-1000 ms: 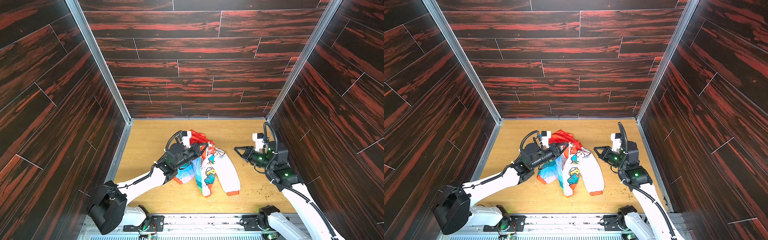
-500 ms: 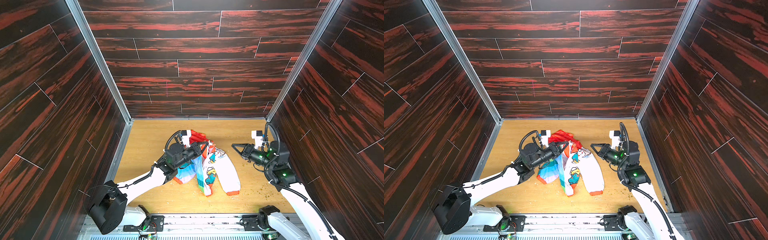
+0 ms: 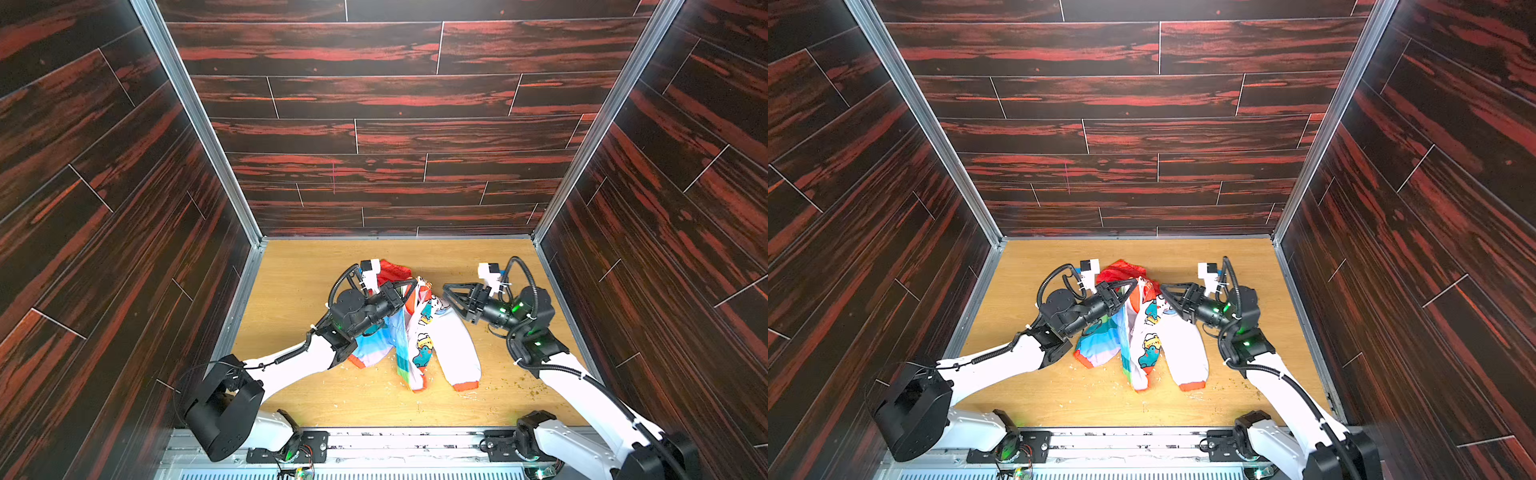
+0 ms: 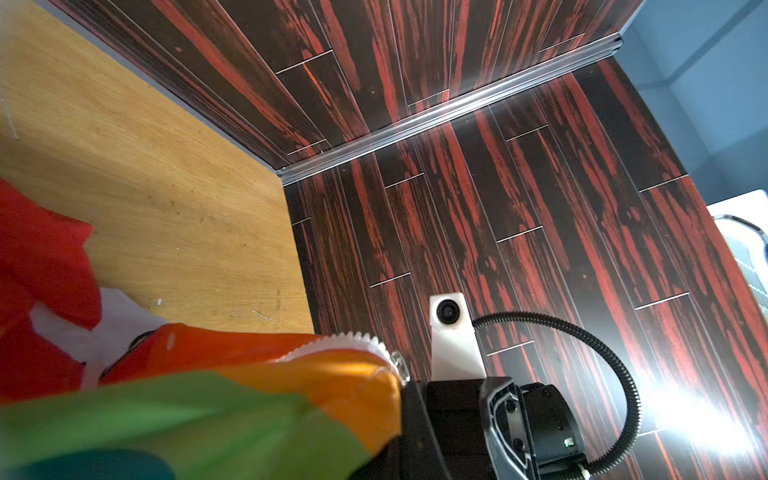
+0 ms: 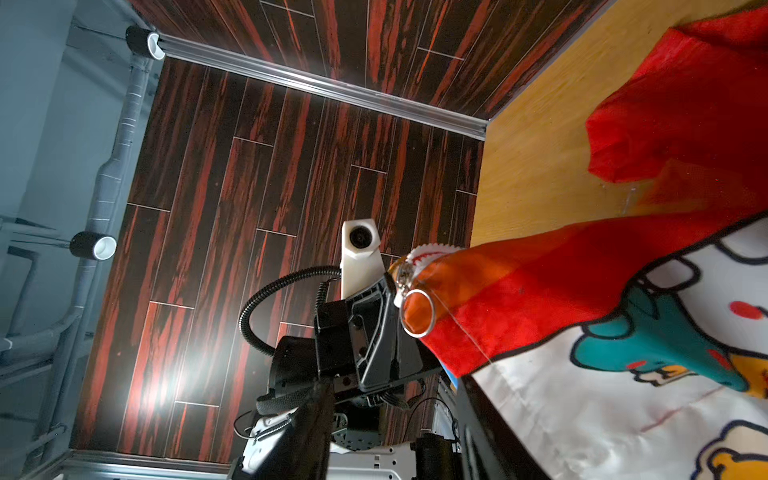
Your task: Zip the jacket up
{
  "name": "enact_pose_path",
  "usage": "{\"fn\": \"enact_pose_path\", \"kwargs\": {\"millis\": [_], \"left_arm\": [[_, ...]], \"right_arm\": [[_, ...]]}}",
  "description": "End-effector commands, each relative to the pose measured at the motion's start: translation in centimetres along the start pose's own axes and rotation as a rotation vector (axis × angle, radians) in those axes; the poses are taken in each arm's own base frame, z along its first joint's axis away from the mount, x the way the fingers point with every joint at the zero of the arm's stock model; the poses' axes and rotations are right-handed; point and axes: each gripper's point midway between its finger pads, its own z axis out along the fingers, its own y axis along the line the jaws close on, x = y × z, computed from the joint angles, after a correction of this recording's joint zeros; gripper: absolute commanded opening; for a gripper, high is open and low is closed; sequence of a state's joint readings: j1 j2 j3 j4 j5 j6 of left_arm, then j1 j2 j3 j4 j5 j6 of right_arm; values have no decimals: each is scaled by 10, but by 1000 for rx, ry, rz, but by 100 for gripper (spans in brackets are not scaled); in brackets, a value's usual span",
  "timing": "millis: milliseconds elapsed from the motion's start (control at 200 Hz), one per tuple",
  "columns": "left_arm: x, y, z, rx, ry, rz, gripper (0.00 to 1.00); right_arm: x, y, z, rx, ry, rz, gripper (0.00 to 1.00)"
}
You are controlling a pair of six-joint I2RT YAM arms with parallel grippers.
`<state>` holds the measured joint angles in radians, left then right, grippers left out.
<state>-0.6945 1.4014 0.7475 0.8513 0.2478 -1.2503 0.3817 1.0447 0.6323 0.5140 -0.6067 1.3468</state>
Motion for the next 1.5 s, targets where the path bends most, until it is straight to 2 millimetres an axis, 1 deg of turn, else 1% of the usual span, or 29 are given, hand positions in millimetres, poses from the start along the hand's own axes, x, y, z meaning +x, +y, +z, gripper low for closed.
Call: {"fn": "enact_pose_path", "kwargs": {"millis": [0, 165, 401, 606, 822, 872, 1017, 1102, 1192, 1303, 1493], "left_arm": [[-5, -16, -4, 73, -17, -1, 0], [-5, -17, -6, 76, -18, -2, 0], [-3, -24, -5, 95, 1, -4, 0], [2, -26, -1, 108, 31, -11, 0], [1, -29, 0, 124, 30, -14, 0], [1, -29, 0, 125, 29, -14, 0], [2, -25, 0, 117, 32, -17, 0], [2, -23, 0, 113, 31, -17, 0], [2, -22, 0, 109, 29, -18, 0], [3, -21, 0, 106, 29, -20, 0], [4, -21, 0, 107, 32, -19, 0]], "right_arm": [[-7, 20, 9, -78, -15, -6, 44], [-10, 15, 13, -65, -30, 6, 43], [-13, 8, 18, -67, -33, 31, 42], [-15, 10, 23, -83, -28, 35, 39], [-14, 6, 25, -82, -24, 52, 39], [-14, 7, 25, -89, -22, 53, 38], [-13, 10, 25, -111, -17, 63, 32], [-12, 11, 24, -115, -16, 61, 30], [-12, 12, 23, -113, -17, 61, 26], [-11, 13, 22, -113, -18, 60, 25], [-8, 8, 23, -103, -4, 70, 24]]}}
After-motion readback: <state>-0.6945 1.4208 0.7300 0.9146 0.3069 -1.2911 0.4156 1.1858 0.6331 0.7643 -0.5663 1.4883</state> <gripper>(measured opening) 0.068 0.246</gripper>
